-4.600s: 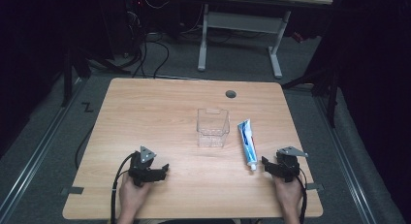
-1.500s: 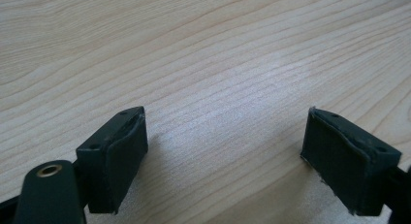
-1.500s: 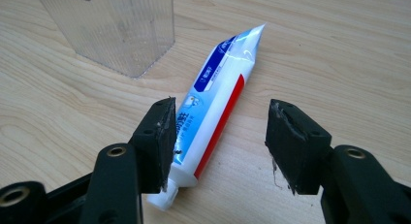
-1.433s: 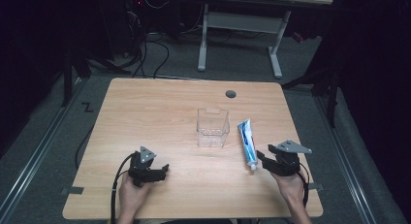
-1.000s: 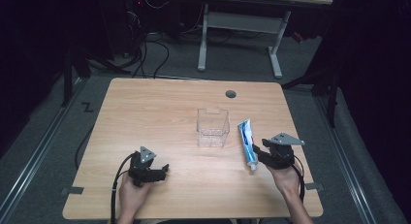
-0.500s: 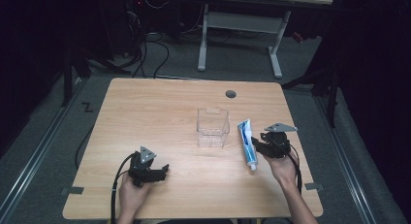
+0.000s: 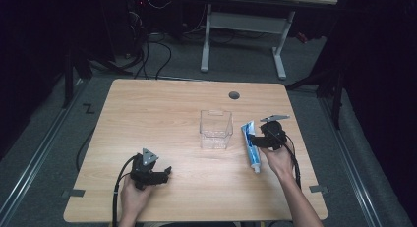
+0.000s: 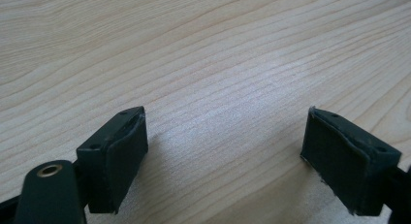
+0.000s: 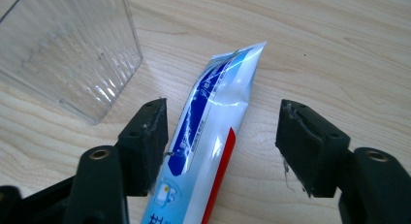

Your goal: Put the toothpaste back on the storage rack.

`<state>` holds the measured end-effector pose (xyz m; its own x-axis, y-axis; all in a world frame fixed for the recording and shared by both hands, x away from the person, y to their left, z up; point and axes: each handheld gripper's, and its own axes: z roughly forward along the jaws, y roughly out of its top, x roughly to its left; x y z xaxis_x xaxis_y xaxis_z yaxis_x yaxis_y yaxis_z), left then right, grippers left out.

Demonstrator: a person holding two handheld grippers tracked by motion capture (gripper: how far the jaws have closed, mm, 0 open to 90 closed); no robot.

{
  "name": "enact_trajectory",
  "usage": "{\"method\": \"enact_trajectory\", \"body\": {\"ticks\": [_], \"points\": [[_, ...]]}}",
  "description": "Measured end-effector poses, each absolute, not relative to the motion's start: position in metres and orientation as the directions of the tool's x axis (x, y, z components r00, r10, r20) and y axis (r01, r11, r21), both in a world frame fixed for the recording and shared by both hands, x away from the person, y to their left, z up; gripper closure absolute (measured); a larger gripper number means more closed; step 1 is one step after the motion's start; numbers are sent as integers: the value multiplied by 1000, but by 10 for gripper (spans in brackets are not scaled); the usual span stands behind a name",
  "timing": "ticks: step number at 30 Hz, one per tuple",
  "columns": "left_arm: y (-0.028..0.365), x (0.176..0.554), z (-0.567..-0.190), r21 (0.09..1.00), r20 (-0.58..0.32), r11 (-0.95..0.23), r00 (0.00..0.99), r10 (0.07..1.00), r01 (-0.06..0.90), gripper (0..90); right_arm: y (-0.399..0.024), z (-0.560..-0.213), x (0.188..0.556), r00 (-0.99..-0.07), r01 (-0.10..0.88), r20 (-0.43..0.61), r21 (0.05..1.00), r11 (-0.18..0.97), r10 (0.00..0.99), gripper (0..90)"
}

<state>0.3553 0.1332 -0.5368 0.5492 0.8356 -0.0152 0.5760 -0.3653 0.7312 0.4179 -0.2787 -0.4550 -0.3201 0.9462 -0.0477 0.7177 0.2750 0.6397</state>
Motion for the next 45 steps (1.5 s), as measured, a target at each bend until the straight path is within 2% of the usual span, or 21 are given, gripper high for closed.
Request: {"method": "enact_trajectory", "body": {"ticks": [9,21,35,45], "points": [[133,355,-537,731,-15,-365,549,835,576,167,-272,-454,429,-316,737,-40,619,272,948,356],[133,355,-537,731,-15,-366,550,835,576,167,-259,-455,443,-326,750,-84,584,311,942,389],[133,355,-537,731,-15,-367,551,834,576,167,-246,-473,461,-338,780,-111,523,344,935,408],[133,355,-537,731,-15,-367,551,834,576,166,-248,-486,470,-309,809,-110,492,322,945,411]]}}
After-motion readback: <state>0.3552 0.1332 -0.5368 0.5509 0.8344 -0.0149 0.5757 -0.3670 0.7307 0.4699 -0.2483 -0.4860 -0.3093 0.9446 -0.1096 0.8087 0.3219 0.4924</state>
